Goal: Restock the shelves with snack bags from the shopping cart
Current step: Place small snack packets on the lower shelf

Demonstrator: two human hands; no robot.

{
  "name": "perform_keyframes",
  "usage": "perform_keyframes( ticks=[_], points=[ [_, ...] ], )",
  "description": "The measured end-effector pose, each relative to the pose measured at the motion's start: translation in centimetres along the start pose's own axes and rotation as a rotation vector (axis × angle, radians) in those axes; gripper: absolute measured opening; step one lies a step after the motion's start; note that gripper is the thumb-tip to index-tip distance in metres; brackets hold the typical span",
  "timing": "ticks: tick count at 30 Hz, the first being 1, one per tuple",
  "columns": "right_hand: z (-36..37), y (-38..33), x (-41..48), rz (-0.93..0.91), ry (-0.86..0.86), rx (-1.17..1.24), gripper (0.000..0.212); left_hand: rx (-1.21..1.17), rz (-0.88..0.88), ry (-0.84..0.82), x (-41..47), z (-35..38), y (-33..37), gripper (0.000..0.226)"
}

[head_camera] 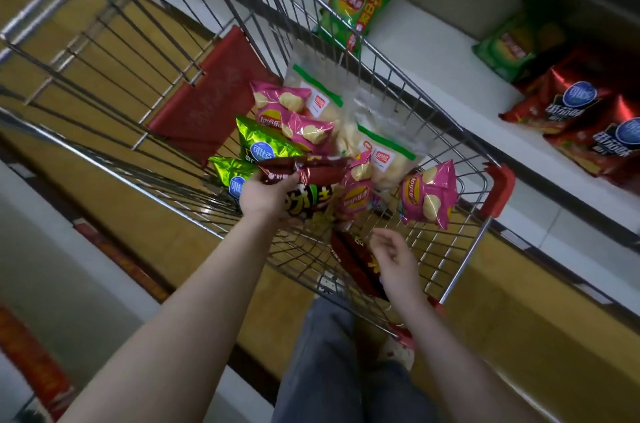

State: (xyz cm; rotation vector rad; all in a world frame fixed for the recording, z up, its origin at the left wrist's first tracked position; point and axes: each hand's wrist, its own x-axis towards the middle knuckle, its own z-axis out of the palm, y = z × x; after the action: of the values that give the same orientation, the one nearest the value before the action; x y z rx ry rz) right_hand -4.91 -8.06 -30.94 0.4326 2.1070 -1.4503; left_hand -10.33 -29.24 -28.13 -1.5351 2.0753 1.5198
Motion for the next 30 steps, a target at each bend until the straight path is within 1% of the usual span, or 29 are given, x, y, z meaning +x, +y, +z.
perform_keyframes(
  ticks=[2, 4, 6, 8, 9, 11, 13, 14, 15, 16, 18, 19, 21, 24, 25, 27, 28, 30],
  points=[
    [0.1, -0.1, -0.1, 0.006, -0.021, -0.012, 0.022, -0.194, 0.047, -0.049, -1.4, -1.5, 0.9, 0.044],
    [0.3, 0.1, -0.1, 0.02, -0.051, -0.07, 0.026, -0.341, 0.071, -0.125, -2.5, -2.6, 1.5, 0.044],
    [0.6, 0.5, 0.1, 0.034, -0.079, -0.195, 0.035, -0.434, 0.059, -0.18, -3.0, -3.0, 1.6, 0.044],
    [0.8, 1.1, 0.5, 0.03, -0.109, -0.375, 0.049, -0.486, 0.047, -0.188, -3.1, -3.2, 1.4, 0.047],
    [0.9, 1.4, 0.8, 0.026, -0.121, -0.48, 0.057, -0.516, 0.035, -0.167, -3.3, -3.2, 1.4, 0.058],
    [1.0, 2.1, 1.5, 0.009, -0.139, -0.644, 0.071, -0.604, 0.003, -0.147, -2.8, -3.1, 1.1, 0.072],
    [1.2, 2.5, 2.2, 0.009, -0.146, -0.736, 0.081, -0.635, -0.027, -0.119, -2.8, -3.2, 1.3, 0.082],
    [1.3, 2.8, 2.5, 0.014, -0.141, -0.77, 0.084, -0.635, -0.04, -0.136, -2.5, -3.1, 1.2, 0.089],
    [1.3, 3.0, 2.7, 0.017, -0.13, -0.8, 0.086, -0.624, -0.064, -0.162, -2.1, -3.1, 1.0, 0.092],
    [1.4, 3.2, 3.0, 0.014, -0.112, -0.816, 0.087, -0.627, -0.067, -0.192, -2.1, -3.1, 1.0, 0.086],
    [1.5, 3.5, 3.4, 0.006, -0.065, -0.789, 0.09, -0.625, -0.061, -0.246, -1.9, -3.2, 1.1, 0.067],
    [1.5, 3.5, 3.6, 0.006, -0.041, -0.755, 0.091, -0.624, -0.055, -0.278, -1.7, -3.1, 1.1, 0.064],
    [1.4, 2.9, 3.7, 0.013, 0.011, -0.674, 0.087, -0.614, -0.059, -0.307, -1.6, -3.1, 1.2, 0.068],
    [0.4, 0.7, 3.5, 0.002, 0.065, -0.561, 0.068, -0.611, -0.049, -0.356, -2.3, -3.0, 2.3, 0.08],
    [-0.1, 0.0, 3.3, -0.013, 0.074, -0.529, 0.062, -0.63, -0.043, -0.385, -2.2, -2.9, 2.5, 0.077],
    [-1.5, -1.9, 2.6, -0.067, 0.098, -0.45, 0.052, -0.636, -0.037, -0.479, -2.7, -2.8, 3.5, 0.059],
    [-2.3, -3.3, 2.2, -0.101, 0.115, -0.398, 0.049, -0.629, -0.039, -0.541, -3.1, -2.6, 4.2, 0.055],
    [-3.6, -5.8, 1.6, -0.156, 0.133, -0.274, 0.052, -0.593, -0.052, -0.631, -3.9, -2.6, 5.4, 0.052]
  ],
)
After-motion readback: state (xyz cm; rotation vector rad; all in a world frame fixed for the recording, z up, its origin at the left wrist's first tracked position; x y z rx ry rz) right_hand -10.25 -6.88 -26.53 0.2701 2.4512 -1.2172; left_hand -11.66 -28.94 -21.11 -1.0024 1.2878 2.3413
